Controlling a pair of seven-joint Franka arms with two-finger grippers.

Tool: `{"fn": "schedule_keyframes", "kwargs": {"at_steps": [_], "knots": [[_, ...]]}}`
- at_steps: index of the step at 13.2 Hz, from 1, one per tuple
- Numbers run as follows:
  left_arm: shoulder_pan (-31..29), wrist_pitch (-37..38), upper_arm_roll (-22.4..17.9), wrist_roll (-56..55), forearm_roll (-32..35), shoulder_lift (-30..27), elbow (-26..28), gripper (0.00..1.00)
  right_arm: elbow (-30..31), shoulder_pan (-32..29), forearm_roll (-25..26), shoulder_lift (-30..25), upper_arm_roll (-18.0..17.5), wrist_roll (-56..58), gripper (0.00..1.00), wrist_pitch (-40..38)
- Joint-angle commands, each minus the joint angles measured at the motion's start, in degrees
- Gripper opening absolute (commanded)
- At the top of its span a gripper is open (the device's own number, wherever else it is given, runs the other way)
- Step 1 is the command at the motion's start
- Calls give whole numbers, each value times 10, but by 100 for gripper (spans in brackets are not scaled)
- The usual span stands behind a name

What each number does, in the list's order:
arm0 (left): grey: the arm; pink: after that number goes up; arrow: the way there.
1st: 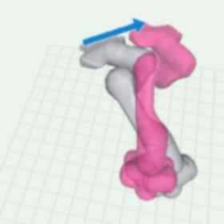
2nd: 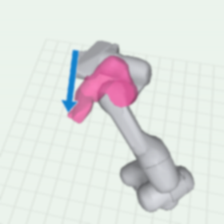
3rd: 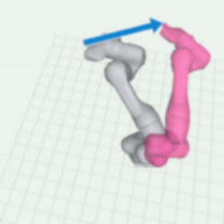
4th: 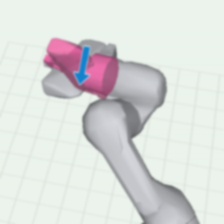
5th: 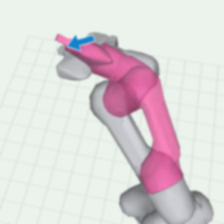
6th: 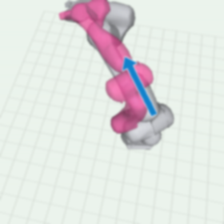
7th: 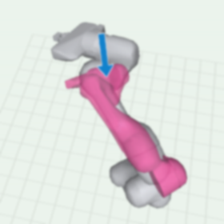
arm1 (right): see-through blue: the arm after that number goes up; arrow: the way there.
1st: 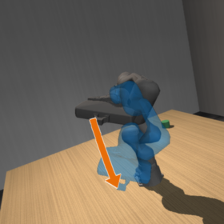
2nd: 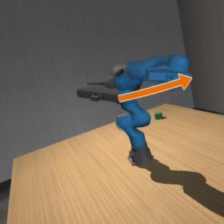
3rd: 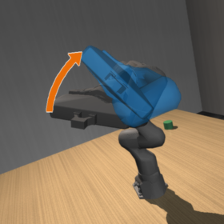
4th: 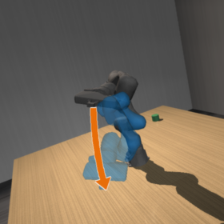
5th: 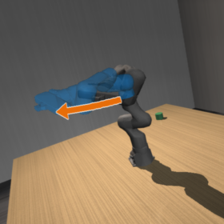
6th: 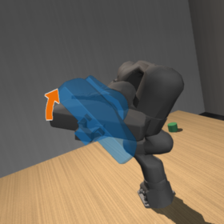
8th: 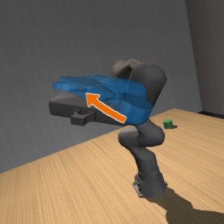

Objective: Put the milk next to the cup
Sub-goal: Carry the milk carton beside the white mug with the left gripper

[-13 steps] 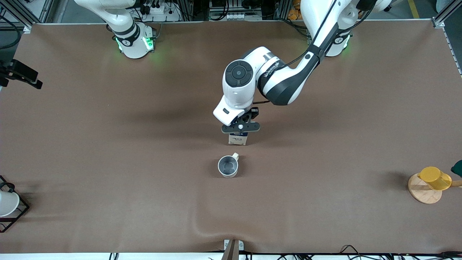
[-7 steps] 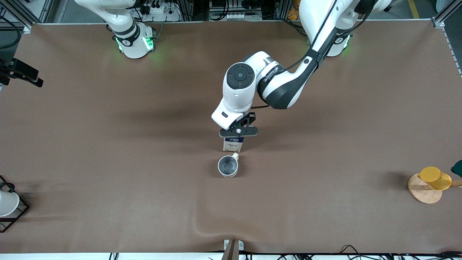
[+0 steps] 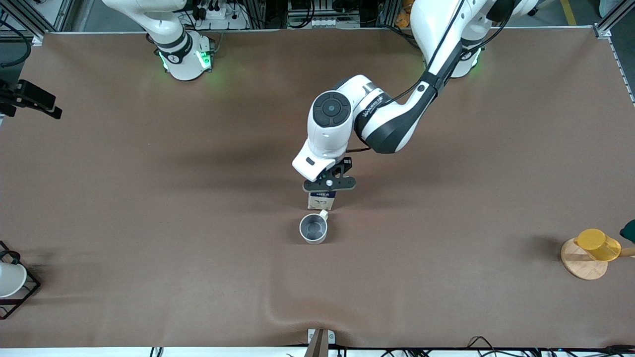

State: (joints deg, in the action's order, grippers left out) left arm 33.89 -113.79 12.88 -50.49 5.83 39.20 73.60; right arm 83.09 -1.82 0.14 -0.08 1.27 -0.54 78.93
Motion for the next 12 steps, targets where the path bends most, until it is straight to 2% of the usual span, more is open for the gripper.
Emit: {"fn": "schedule_keyframes", "kwargs": {"at_steps": [1,4,5,6,12], "knots": [[3,-6,-1,-10,15,11,-16,47,-14,-2,-9,6,-2,6,100,-11],[3,-7,-1,-10,15,12,-16,53,-14,-1,-9,6,-2,7,100,-11],[3,-7,-1,-10,15,12,-16,68,-14,-2,-9,6,-2,7,100,-11],[2,-8,-1,-10,15,12,-16,100,-14,-2,-9,6,-2,6,100,-11],[-1,-9,2,-10,12,5,-16,100,-15,-1,-9,6,-3,6,100,-14]]}}
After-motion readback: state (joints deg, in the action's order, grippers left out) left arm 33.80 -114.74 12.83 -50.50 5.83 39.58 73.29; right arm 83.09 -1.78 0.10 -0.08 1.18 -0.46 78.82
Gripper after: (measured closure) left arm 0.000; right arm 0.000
